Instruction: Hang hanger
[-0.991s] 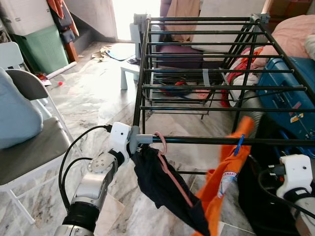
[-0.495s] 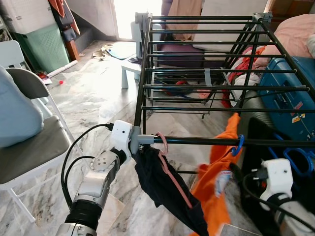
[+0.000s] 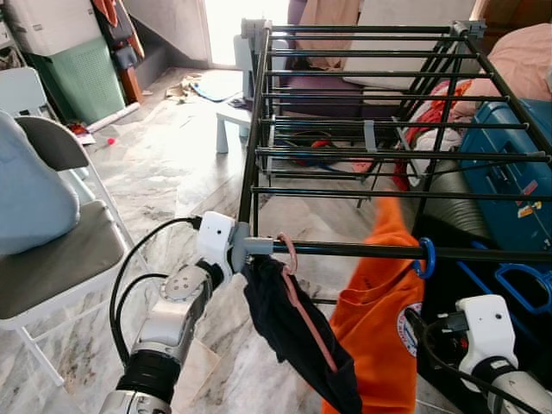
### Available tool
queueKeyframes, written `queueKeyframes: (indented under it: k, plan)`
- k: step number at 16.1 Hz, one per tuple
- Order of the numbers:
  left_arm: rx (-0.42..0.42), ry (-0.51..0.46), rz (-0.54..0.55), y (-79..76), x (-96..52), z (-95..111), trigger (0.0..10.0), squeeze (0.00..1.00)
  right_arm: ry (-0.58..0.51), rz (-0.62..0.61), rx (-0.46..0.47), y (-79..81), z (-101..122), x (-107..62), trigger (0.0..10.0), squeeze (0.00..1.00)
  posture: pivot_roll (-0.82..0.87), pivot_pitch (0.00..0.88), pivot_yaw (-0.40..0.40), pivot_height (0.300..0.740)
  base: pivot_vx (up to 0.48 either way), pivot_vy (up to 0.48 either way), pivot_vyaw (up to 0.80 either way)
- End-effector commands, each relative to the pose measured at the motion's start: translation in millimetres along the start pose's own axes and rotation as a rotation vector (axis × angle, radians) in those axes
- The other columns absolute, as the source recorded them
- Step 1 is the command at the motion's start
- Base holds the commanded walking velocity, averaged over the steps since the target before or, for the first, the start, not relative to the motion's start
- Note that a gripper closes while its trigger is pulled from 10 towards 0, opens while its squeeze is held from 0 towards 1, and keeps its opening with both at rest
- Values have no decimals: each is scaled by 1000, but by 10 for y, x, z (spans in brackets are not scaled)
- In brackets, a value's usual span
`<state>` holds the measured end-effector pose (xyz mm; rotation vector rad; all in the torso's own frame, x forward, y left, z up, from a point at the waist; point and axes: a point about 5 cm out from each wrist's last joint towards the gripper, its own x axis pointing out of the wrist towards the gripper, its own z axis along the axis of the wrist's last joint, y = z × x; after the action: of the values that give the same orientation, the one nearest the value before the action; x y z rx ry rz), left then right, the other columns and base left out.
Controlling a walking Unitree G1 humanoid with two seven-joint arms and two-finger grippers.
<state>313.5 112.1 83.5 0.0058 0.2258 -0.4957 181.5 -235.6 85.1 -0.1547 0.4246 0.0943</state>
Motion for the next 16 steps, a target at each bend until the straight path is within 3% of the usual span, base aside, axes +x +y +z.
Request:
queueKeyframes:
  k: [1, 2, 3, 4, 6, 8, 9, 14, 16]
  plan:
    - [4, 30, -22, -43, 30, -36, 10000, 0, -11, 23, -5, 14, 45, -10, 10000, 651, -61, 0, -6, 740, 0, 0, 0]
    - [4, 32, -23, -52, 31, -42, 10000, 0, 10, 43, -3, 34, -13, 5, 10000, 592, -60, 0, -9, 740, 0, 0, 0]
    - [3, 33, -24, -55, 32, -42, 10000, 0, 27, 71, 16, 51, -65, 14, 10000, 184, -60, 0, -8, 740, 0, 0, 0]
    - [2, 35, -24, -56, 33, -43, 10000, 0, 49, 122, 37, 85, -140, 19, 10000, 0, -60, 0, -8, 740, 0, 0, 0]
    - [3, 39, -26, -55, 36, -42, 10000, 0, 95, 209, 40, 116, -299, 16, 10000, 0, -51, 0, -8, 740, 0, 0, 0]
    - [4, 42, -27, -52, 36, -45, 10000, 0, 148, 201, 44, 51, -404, 36, 10000, 0, -51, 0, -8, 740, 0, 0, 0]
    - [6, 46, -26, -45, 33, -51, 10000, 0, 164, 190, 53, -30, -480, 57, 0, 0, -44, 0, -10, 740, 0, 0, 0]
    - [14, 57, -34, -49, 37, -53, 10000, 0, 199, 242, 41, -105, -693, 17, 0, 0, -45, 0, 0, 740, 0, 0, 0]
    - [16, 60, -38, -55, 46, -57, 10000, 0, 178, 272, 44, -105, -675, 25, 0, 0, -44, 0, 0, 740, 0, 0, 0]
